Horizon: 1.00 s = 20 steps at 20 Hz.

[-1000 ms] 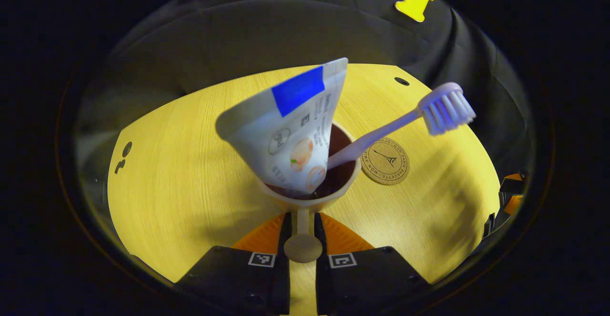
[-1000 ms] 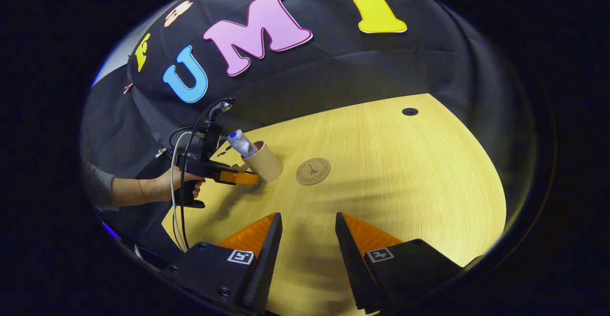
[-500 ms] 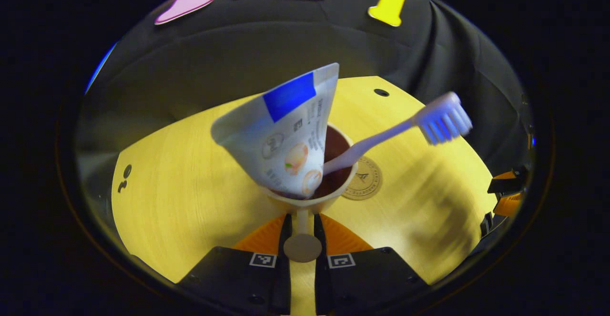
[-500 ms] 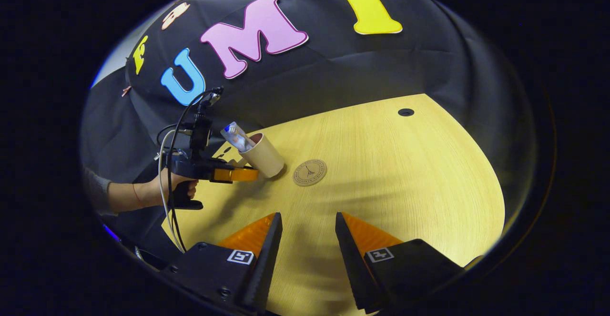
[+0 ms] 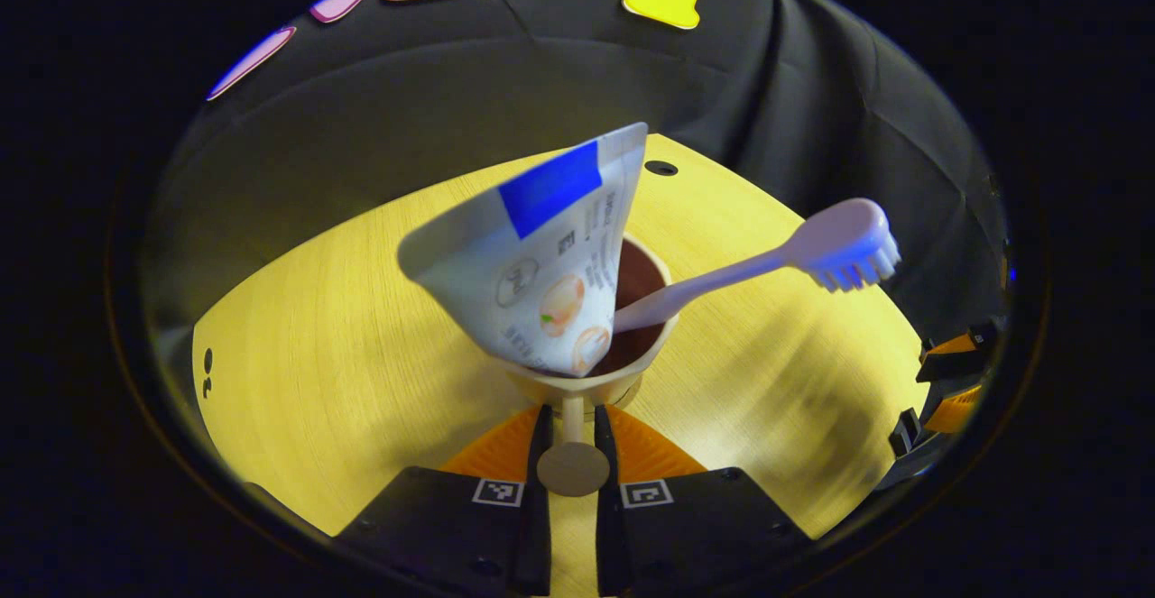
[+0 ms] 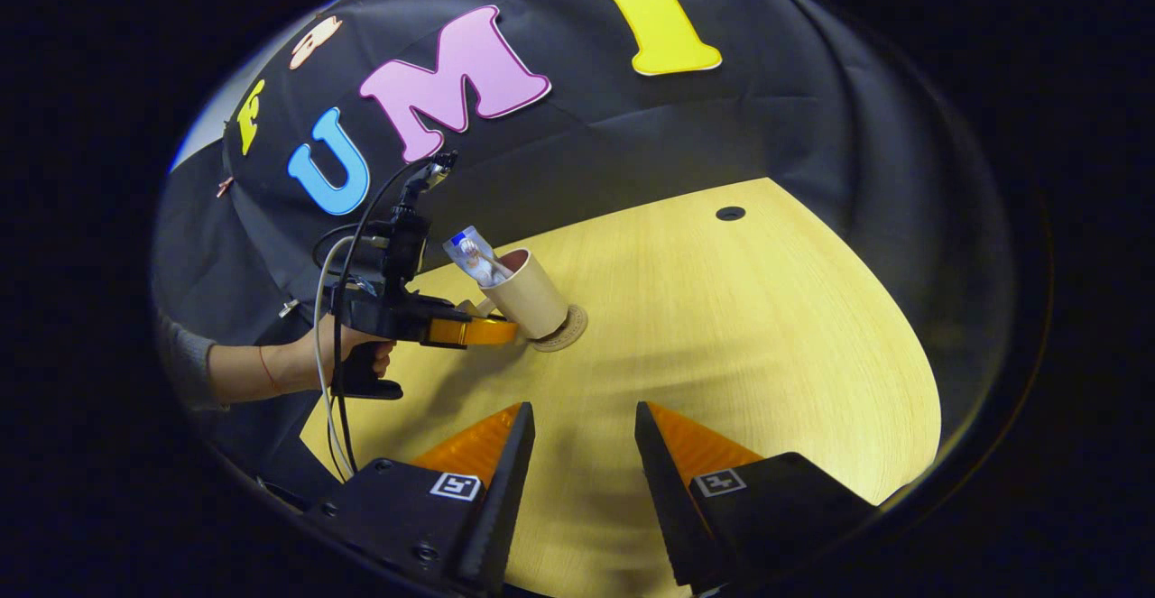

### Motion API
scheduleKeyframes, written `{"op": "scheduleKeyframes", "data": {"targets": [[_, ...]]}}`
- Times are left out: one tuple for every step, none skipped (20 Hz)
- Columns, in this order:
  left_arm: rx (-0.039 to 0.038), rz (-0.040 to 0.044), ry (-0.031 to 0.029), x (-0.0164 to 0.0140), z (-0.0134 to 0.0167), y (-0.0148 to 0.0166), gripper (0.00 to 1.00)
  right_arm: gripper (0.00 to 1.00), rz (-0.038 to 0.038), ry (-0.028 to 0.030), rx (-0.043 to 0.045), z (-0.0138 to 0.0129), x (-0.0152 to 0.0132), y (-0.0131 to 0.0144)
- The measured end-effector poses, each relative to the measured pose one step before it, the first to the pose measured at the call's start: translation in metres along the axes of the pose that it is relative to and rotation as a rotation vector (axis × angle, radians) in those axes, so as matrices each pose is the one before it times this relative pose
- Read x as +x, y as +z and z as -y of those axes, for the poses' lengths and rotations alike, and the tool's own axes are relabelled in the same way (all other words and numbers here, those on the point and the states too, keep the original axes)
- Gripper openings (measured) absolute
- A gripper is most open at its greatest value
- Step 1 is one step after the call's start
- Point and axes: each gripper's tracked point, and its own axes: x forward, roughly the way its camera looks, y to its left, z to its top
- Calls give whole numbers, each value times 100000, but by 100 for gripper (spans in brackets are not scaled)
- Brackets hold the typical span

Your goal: Put the toothbrush and toothpaste on the desktop into the cup, then pick up the cup and place it on the coaster on the desktop.

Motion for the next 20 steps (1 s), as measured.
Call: {"op": "scheduleKeyframes", "data": {"targets": [[678,-670,576,229,63,-48,24,70,245,-516,1048,194,-162,-17],[146,-736,204,137,68,-100,24,70,207,-623,707,289,-211,4],[-261,-256,56,177,-44,-60,24,70,-68,-636,315,251,-179,-182],[-97,-180,-168,161,29,-8,24,70,-16,-690,188,309,-151,-55],[74,-369,-139,106,15,-113,24,70,-166,-475,382,212,-182,-85],[72,-219,-53,130,80,0,24,70,-123,-396,521,223,-110,-121],[156,-639,-81,412,126,-72,24,70,-197,-338,525,182,-152,-156],[151,-676,352,197,33,-110,24,70,-127,-301,234,91,-16,-70],[179,858,-58,-108,14,255,24,70,54,-293,36,96,-133,-19],[-316,-594,292,24,-53,-253,25,70,113,-298,46,90,0,21],[-926,439,-367,147,8,110,25,70,78,-102,216,-9,-60,23],[-776,40,-254,-161,-25,9,28,70,102,-138,291,-47,34,98],[-347,515,37,-269,-130,-47,29,70,62,-118,225,35,63,94],[60,481,45,-143,14,151,31,70,35,-3,235,-36,115,145],[120,449,-446,6,209,79,32,70,54,-8,130,-111,21,-90],[30,442,-252,-125,95,195,40,70,23,126,50,-62,-20,94],[19,534,-1178,-256,279,-43,47,70,107,78,-42,-114,26,55],[258,213,-376,-278,206,-106,63,70,-11,175,-34,-174,117,69],[619,350,-161,-157,98,-138,78,70,49,228,-44,-198,-18,35],[873,512,342,-287,67,-49,94,70,63,-181,-149,-113,28,67]]}}
